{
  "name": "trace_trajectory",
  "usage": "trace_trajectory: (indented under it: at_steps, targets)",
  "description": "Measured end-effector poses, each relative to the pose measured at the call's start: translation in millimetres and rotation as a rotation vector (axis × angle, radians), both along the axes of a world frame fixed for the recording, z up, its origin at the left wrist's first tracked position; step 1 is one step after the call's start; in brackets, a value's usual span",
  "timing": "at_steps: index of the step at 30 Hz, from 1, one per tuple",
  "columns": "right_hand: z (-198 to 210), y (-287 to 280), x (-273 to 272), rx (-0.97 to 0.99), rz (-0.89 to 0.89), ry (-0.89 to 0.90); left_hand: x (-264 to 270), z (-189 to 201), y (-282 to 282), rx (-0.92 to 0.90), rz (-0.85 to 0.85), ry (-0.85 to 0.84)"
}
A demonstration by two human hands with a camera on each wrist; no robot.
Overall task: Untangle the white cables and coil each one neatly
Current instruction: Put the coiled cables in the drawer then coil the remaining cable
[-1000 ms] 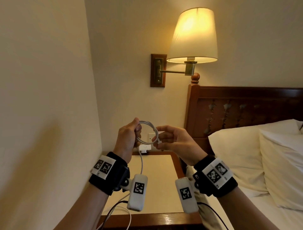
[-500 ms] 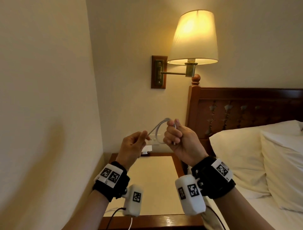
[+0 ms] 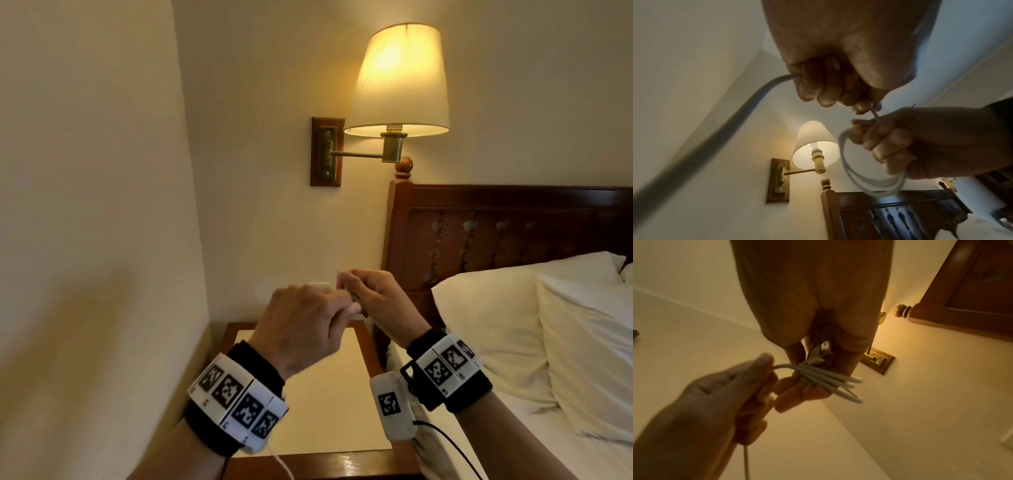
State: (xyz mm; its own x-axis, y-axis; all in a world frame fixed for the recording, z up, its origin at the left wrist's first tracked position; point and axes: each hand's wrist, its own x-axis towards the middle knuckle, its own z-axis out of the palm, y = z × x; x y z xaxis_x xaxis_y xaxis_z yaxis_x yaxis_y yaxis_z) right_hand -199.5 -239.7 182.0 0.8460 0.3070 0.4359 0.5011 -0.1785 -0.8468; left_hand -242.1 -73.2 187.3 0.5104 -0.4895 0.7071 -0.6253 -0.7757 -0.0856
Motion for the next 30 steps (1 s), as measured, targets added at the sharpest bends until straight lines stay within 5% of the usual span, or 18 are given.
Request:
trace_trajectory:
  at_steps: [5,14,21,23,26,30]
  targets:
    - [6.9,-4.6,-9.0,0.006,0.153,0.083,20.8,11.5,9.9,-0.070,0.056,-0.100]
    - [10.8,-7.3,-7.8,0.366,0.488,0.474,56.1,-9.9,7.5,-0.557,-0.289,0.236]
    - [31.2,-23.1,-5.8,0.745,0.863,0.635,74.8,-60.0,15.8,-0.768,-0.245,0.465]
    - [42.9,-27.4,-2.2,0.828,0.814,0.594,68.9,-82.6,12.7,-0.737,-0.221,0.528]
    - [47.1,-27.0,5.6,0.811,0.491,0.469,50.8,-100.3,2.3,-0.622,-0.194,0.560]
    - [31.4,-17.5,15.5,0.546,0.185,0.258,19.3,-77.0,-19.9,-0.286,-0.105,0.468]
